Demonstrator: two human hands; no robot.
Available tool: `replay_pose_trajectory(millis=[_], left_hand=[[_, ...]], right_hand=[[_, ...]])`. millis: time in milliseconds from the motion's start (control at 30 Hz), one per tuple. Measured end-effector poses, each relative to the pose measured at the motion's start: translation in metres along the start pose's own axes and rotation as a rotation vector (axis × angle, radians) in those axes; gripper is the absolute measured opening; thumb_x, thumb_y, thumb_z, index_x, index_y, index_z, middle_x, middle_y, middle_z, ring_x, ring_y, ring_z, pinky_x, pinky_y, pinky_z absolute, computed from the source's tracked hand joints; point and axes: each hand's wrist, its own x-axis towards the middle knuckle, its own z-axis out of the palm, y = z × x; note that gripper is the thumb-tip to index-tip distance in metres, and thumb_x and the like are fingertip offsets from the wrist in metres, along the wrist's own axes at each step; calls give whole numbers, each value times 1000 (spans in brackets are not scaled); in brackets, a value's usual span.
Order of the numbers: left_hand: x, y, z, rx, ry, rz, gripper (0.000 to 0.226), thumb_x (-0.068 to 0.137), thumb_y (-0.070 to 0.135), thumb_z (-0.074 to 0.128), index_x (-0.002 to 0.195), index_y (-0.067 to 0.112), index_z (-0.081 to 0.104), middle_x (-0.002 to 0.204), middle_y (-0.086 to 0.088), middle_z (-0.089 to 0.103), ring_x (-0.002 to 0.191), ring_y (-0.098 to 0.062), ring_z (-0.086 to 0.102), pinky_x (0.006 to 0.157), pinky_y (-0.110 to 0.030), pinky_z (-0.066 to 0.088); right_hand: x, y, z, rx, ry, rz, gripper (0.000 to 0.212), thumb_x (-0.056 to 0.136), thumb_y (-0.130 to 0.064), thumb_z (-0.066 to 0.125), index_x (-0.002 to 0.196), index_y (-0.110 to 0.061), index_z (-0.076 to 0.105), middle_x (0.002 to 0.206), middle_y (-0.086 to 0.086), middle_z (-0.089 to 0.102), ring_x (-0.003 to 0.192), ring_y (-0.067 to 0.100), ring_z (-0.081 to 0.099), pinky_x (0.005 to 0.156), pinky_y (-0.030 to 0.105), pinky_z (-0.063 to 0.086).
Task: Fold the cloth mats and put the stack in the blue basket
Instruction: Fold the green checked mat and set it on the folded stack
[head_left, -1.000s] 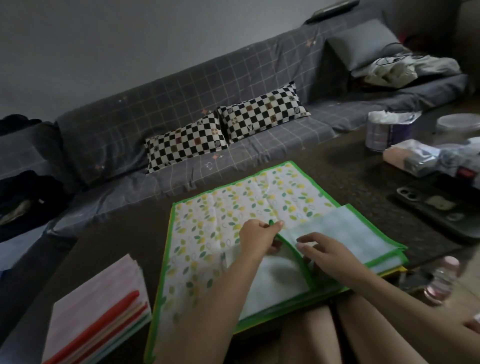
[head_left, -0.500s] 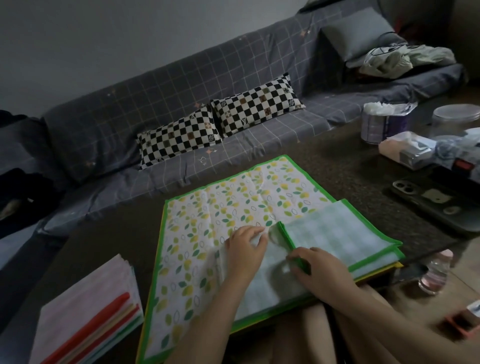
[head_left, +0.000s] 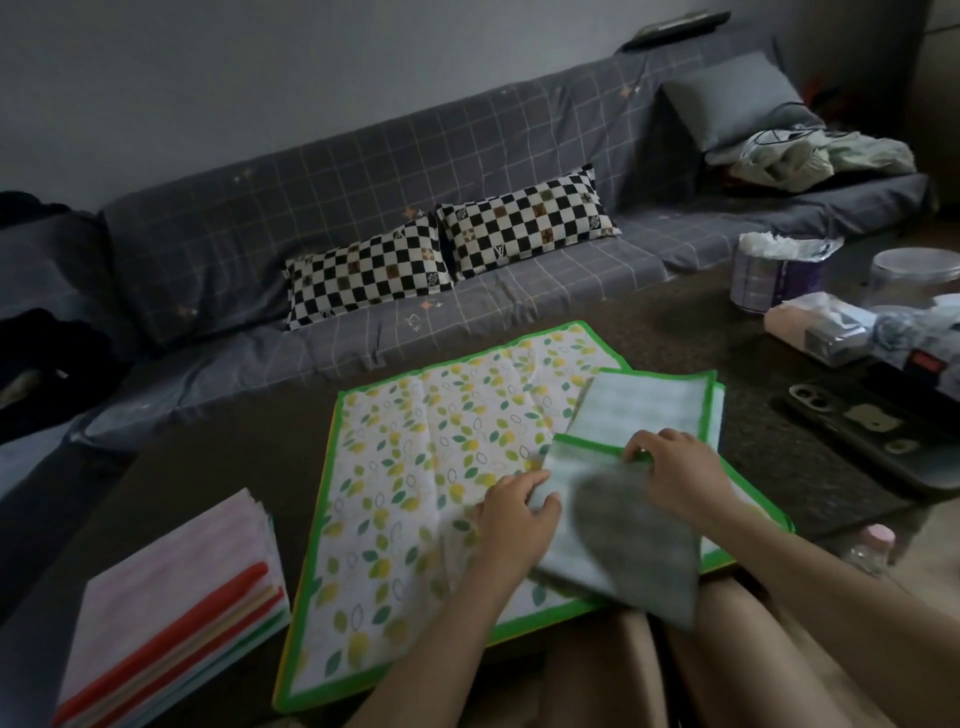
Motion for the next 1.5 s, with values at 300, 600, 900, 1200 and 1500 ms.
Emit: replay_pose_trajectory(millis=[300, 600, 900, 1200, 1500], left_hand=[[9, 21, 18, 113, -62, 110, 46, 97, 29, 45, 141, 18, 45, 146, 0, 42, 134, -17, 34, 115, -33, 23], [37, 37, 28, 353, -299, 186, 53, 103, 36, 23, 153, 21, 11, 161, 0, -5, 147, -19, -2, 117, -38, -2], [44, 25, 42, 607, -261, 287, 55, 103, 40, 11, 153, 22, -1, 160, -3, -11, 147, -17, -9, 117, -36, -4], [46, 20, 44, 592, -262, 292, 55, 102, 40, 11, 153, 22, -4, 160, -1, -12, 146, -14, -11, 116, -34, -10], [48, 30, 37, 631, -142, 395, 54, 101, 38, 20, 150, 15, 24, 160, -5, 7, 147, -19, 1, 117, -41, -1]], right_hand=[[4, 19, -3, 6, 35, -15, 20, 88, -23, 54, 107, -25, 57, 102, 5, 59, 102, 26, 53, 83, 33, 39], [8, 25, -5, 31, -45, -13, 24, 88, -16, 52, 110, -25, 54, 107, 5, 57, 109, 23, 47, 78, 29, 37], [-7, 10, -2, -219, -57, -91, 41, 97, -25, 34, 137, -19, 43, 153, 3, 26, 144, 22, 13, 117, 33, 3], [-38, 6, 24, -189, -110, 127, 69, 97, -51, 5, 150, -9, -3, 158, 7, -8, 145, 17, -12, 115, 31, -12], [-37, 6, 11, -234, -45, 189, 76, 96, -55, 19, 147, 1, 16, 158, 14, 4, 146, 24, -10, 117, 38, -13]])
